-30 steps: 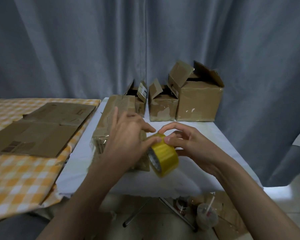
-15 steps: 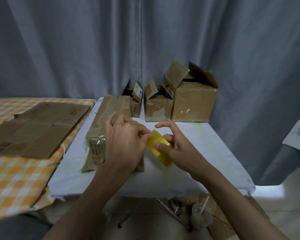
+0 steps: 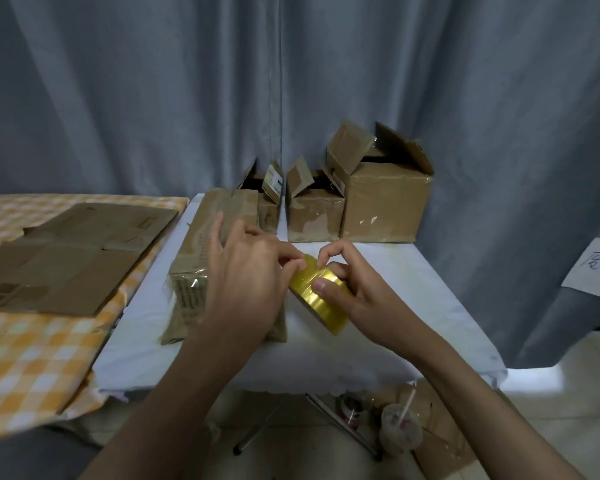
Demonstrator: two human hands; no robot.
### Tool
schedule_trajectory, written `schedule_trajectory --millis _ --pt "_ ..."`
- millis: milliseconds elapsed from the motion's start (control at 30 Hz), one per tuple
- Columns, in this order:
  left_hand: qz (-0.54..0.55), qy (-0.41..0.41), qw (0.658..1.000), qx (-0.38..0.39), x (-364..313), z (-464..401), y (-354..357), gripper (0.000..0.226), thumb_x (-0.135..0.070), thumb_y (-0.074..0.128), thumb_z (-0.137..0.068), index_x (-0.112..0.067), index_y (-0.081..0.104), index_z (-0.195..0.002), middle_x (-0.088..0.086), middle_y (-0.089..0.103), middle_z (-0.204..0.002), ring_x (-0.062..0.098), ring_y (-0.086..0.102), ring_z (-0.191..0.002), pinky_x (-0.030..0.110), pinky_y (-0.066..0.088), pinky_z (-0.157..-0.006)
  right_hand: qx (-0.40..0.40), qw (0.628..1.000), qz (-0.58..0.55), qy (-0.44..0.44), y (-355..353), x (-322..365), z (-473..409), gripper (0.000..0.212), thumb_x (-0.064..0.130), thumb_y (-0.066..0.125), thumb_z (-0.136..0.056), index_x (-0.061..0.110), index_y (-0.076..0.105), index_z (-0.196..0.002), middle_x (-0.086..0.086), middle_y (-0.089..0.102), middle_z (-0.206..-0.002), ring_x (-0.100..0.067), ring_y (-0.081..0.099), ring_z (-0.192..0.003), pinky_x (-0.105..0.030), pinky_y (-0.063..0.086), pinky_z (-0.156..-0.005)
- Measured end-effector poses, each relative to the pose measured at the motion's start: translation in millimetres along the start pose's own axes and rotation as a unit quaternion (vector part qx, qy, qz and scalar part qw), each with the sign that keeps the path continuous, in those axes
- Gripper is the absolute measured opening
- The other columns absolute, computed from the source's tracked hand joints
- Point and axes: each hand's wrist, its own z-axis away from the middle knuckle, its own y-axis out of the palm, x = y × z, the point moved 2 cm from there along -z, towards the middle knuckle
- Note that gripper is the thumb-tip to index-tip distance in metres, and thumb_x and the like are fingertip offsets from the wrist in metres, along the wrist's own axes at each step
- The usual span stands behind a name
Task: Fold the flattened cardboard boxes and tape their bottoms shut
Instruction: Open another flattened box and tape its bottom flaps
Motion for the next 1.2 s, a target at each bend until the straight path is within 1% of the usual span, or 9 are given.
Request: schedule_trajectory --millis 100,200,300,533,767,833,900,1033,1200 --pt "-0.084 0.036 0.996 0.003 -1.3 3.5 3.3 0.048 -0.056 0.042 -0.092 -0.031 0.068 -0.124 -0.004 0.072 -0.109 0.026 0.052 -0.12 0.05 0.004 -0.118 -0.004 1.0 -0.009 -0.011 -8.4 -0.2 -0.1 0.016 0.022 0.055 -0.102 0.025 0.046 -0.114 -0.024 0.059 -0.086 -0.042 0.054 -0.078 -0.057 0.047 -0.07" --pt "-0.063 0.026 0.998 0.014 8.1 1.2 2.5 0.068 -0.062 0.041 -0.09 -0.022 0.051 -0.144 0.002 0.066 -0.127 0.028 0.047 -0.128 0.047 0.009 -0.119 -0.049 0.998 0.03 0.002 -21.9 -9.0 -5.1 0.018 0.018 0.057 -0.1 0.026 0.047 -0.113 -0.007 0.061 -0.079 -0.026 0.055 -0.069 -0.039 0.048 -0.064" --pt "0.015 0.023 1.0 -0.004 20.6 -1.6 -3.2 0.052 -0.048 0.054 -0.093 -0.02 0.059 -0.137 0.0 0.061 -0.134 0.022 0.043 -0.128 0.036 0.024 -0.111 -0.116 0.982 0.146 0.041 -34.4 -33.8 -13.3 0.023 0.019 0.058 -0.098 0.034 0.045 -0.109 -0.001 0.062 -0.088 -0.019 0.054 -0.071 -0.027 0.041 -0.059" --pt "0.064 -0.021 0.997 -0.042 71.2 2.9 -15.7 0.035 -0.034 0.065 -0.092 -0.02 0.069 -0.124 -0.001 0.062 -0.13 0.019 0.048 -0.123 0.033 0.036 -0.102 -0.144 0.909 0.347 0.178 -32.5 -85.9 -22.8 0.039 0.01 0.057 -0.088 0.019 0.031 -0.116 -0.005 0.053 -0.075 -0.036 0.053 -0.076 -0.04 0.038 -0.066" --pt "0.131 -0.105 0.981 -0.102 107.2 22.6 -31.4 0.019 -0.031 0.077 -0.083 -0.021 0.076 -0.1 -0.007 0.062 -0.093 0.005 0.059 -0.076 0.018 0.043 -0.068 -0.123 0.874 0.423 0.205 -16.8 -82.5 -28.0 0.023 0.026 0.064 -0.089 0.019 0.05 -0.105 -0.005 0.056 -0.1 -0.028 0.047 -0.096 -0.038 0.038 -0.07" --pt "0.172 -0.13 0.971 -0.101 111.2 26.2 -32.2 0.015 -0.029 0.079 -0.081 -0.022 0.076 -0.095 -0.006 0.065 -0.087 0.002 0.062 -0.072 0.009 0.042 -0.063 -0.201 0.9 0.35 0.163 -10.6 -61.9 -34.7 0.014 0.028 0.066 -0.09 0.022 0.061 -0.102 0.0 0.059 -0.1 -0.023 0.051 -0.101 -0.035 0.041 -0.074" --pt "0.207 -0.15 0.962 -0.097 112.9 28.4 -31.7 0.013 -0.028 0.081 -0.08 -0.022 0.076 -0.091 -0.005 0.067 -0.084 0.002 0.062 -0.071 0.007 0.043 -0.062 -0.237 0.943 0.199 0.123 2.1 -33.7 -42.7 0.003 0.025 0.067 -0.09 0.023 0.068 -0.089 0.005 0.066 -0.074 -0.011 0.062 -0.079 -0.028 0.043 -0.067" --pt "0.274 -0.182 0.94 -0.09 112.6 31.0 -24.7 0.01 -0.027 0.08 -0.08 -0.026 0.074 -0.088 -0.004 0.068 -0.078 0.004 0.062 -0.067 0.017 0.049 -0.064 -0.131 0.986 0.008 0.097 43.4 15.7 -53.5 0.009 0.026 0.064 -0.094 0.019 0.067 -0.088 -0.003 0.066 -0.059 -0.008 0.058 -0.054 -0.03 0.052 -0.065" --pt "0.38 -0.203 0.902 -0.029 118.4 30.5 -12.6 0.008 -0.021 0.077 -0.085 -0.02 0.073 -0.091 0.006 0.06 -0.064 0.012 0.058 -0.062 0.033 0.055 -0.068 -0.108 0.989 -0.011 0.097 57.1 12.4 -57.5 0.014 0.029 0.065 -0.095 0.017 0.058 -0.096 0.008 0.045 -0.051 -0.013 0.047 -0.055 -0.034 0.043 -0.062"
